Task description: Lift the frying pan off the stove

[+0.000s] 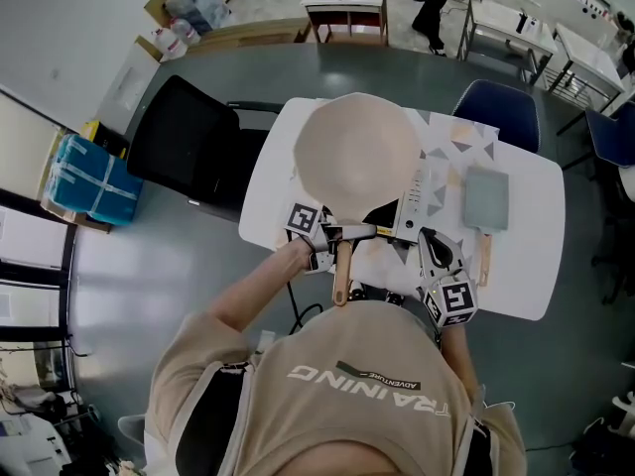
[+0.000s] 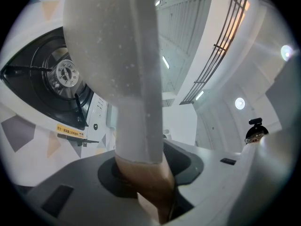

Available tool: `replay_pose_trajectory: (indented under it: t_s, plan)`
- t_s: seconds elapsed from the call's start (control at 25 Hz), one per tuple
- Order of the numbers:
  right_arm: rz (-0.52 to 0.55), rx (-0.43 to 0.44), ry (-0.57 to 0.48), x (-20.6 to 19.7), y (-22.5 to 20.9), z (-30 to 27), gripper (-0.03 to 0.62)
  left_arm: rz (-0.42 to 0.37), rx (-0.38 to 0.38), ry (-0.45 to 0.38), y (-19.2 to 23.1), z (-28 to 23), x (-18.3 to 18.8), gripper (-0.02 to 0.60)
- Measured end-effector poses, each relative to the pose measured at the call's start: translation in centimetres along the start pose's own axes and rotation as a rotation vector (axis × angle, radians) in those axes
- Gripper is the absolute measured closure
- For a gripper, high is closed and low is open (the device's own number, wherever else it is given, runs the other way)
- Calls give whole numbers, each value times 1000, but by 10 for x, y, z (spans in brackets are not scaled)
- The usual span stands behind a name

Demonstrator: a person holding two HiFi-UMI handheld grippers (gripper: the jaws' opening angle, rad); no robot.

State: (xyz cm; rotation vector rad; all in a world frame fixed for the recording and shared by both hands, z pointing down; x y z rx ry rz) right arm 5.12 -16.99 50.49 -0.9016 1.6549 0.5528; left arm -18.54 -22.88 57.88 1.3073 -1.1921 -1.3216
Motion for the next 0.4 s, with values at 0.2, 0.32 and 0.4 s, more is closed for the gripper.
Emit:
replay_pose_trajectory:
  t_s: [0.2,0.32,0.4]
  plan:
    - [-3,5,7,-3,-1,2,599,6,-16,2,1,-2,-2,417]
    - [-8,5,11,-4,-3,2,599,7,-7,2,4,-2,-3,417]
    - [-8,5,11,-4,-3,1,599,8,1,4,6,-2,-2,417]
Point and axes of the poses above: the fingertips, and each gripper's own axes: z backward along the fingers, y to its left, x out of its top, the point moved 9 cm from there along z, backward along the fingers, and after that the axes turned 5 degrees about y, right-handed, at the moved point
